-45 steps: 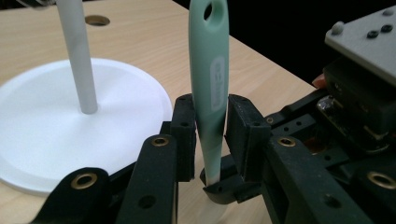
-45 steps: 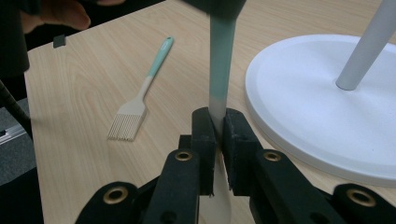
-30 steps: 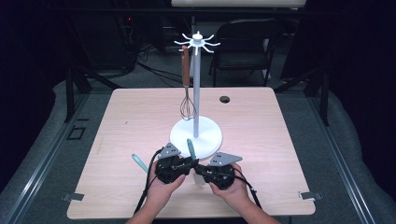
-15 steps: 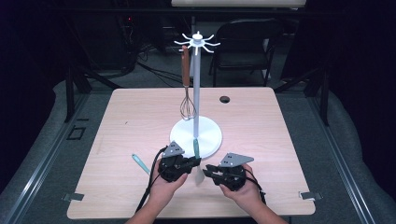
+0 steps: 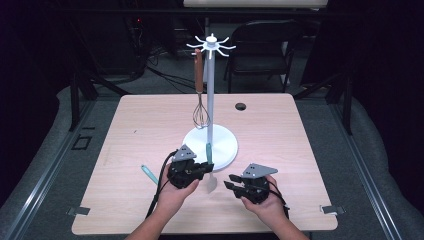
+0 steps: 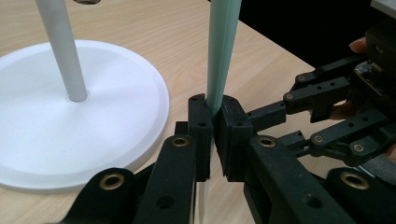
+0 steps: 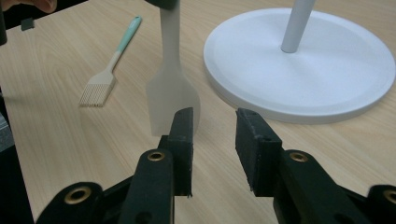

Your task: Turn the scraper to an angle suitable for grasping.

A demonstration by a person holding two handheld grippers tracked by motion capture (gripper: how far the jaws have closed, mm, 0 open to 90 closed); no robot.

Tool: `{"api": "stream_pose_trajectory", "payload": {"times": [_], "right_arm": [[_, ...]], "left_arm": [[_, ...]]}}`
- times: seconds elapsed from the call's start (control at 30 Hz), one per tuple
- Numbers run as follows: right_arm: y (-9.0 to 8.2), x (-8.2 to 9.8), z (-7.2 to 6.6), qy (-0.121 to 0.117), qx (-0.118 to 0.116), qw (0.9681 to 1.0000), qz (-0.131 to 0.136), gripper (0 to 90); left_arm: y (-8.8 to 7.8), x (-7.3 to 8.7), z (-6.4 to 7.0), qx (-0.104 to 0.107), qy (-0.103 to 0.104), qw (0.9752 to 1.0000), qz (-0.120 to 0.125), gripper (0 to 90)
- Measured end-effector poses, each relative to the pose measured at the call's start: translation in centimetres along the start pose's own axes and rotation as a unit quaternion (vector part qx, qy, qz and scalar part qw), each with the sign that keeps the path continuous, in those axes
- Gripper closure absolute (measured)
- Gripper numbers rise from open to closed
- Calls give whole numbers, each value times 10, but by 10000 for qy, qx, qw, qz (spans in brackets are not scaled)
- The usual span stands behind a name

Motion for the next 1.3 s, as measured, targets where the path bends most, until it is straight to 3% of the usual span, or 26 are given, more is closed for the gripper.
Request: {"api": "stream_pose_trajectory", "payload": {"times": [0.3,0.67,0.9,0.93,0.97,1.3], "right_arm": [[-2,4,5,148,-20,9998,-102,648],[-1,8,6,206,-122,9990,-384,602],[0,11,5,232,-178,9979,-573,590],[0,11,5,234,-181,9977,-618,589],[0,12,6,235,-176,9975,-647,588],[-2,14,9,285,-184,9964,-782,583]], "left_arm": [[-7,-9,-3,-63,13,10000,-4,847],[-16,-28,-2,-157,221,9996,14,848],[-24,-46,3,-140,352,9993,42,848],[-25,-49,4,-216,364,9991,90,848],[-26,-51,5,-117,381,9992,50,848],[-39,-83,14,-85,536,9984,124,848]]}}
Point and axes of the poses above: each handheld gripper's, and its own axes: y roughly forward along the jaws, x roughly out of its underside, z roughly to its right, the point moved 5 cm from there along y, roughly forward along the jaws, and after that the axes turned 15 degrees about -y, right-handed, at the moved point
